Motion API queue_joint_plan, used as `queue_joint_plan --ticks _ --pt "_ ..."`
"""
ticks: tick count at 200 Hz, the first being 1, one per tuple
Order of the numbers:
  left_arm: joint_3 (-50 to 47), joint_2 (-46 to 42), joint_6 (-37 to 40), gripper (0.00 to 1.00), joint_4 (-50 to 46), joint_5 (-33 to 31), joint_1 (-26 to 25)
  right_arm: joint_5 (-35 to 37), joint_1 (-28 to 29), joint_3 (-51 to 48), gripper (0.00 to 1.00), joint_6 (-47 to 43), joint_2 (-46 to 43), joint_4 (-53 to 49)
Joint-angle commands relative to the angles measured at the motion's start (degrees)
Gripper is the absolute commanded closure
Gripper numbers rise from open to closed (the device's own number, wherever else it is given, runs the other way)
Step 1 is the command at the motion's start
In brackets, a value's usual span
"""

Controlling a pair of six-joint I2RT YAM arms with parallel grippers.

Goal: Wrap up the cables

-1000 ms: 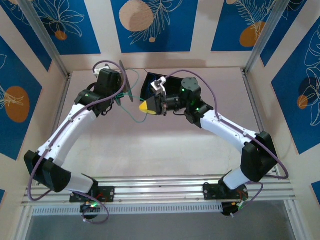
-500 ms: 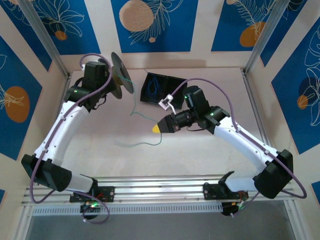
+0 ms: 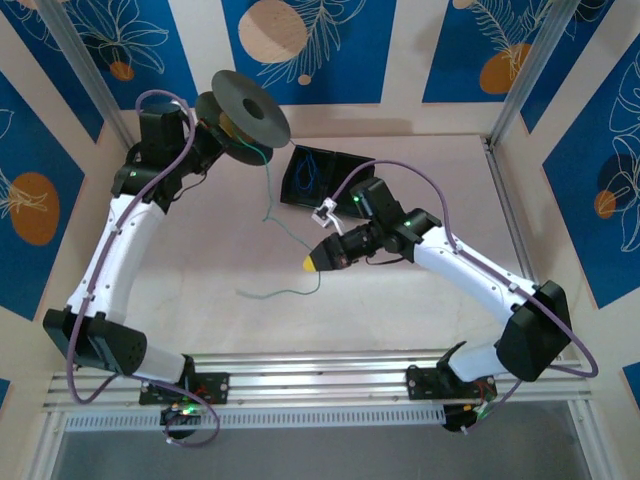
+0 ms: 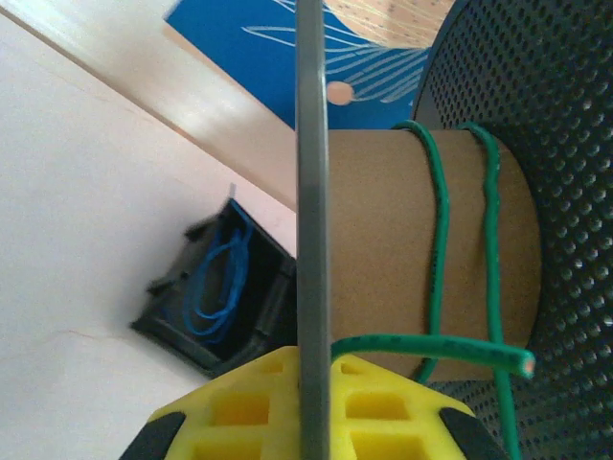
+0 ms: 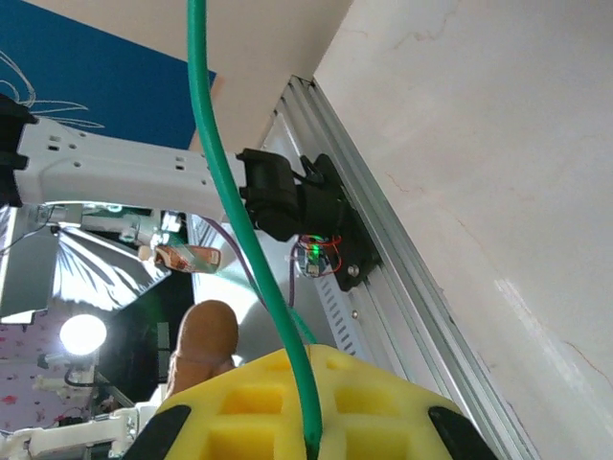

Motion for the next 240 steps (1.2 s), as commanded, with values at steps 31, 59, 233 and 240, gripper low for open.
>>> queue_joint_plan --ticks 31,59,233,240 --pt "0.7 -3.21 -8.67 1.0 17.05 15.8 5.15 -3.37 -12.52 -3.4 1.0 0.48 3.81 -4.17" --pt "0.8 -4.47 -9.04 1.0 17.07 20.97 8.34 -1.81 -19.65 -4.4 1.0 -0.58 3.56 -5.39" --pt "4.67 -5.69 15.1 1.0 -1.26 41.49 16.84 3.27 -38.25 -2.93 1.0 -0.9 3.12 -5.88" --pt "4.99 -5.91 17.83 1.0 -3.3 40.84 15.68 3.02 -38.64 -1.87 1.0 -1.07 3.91 -6.16"
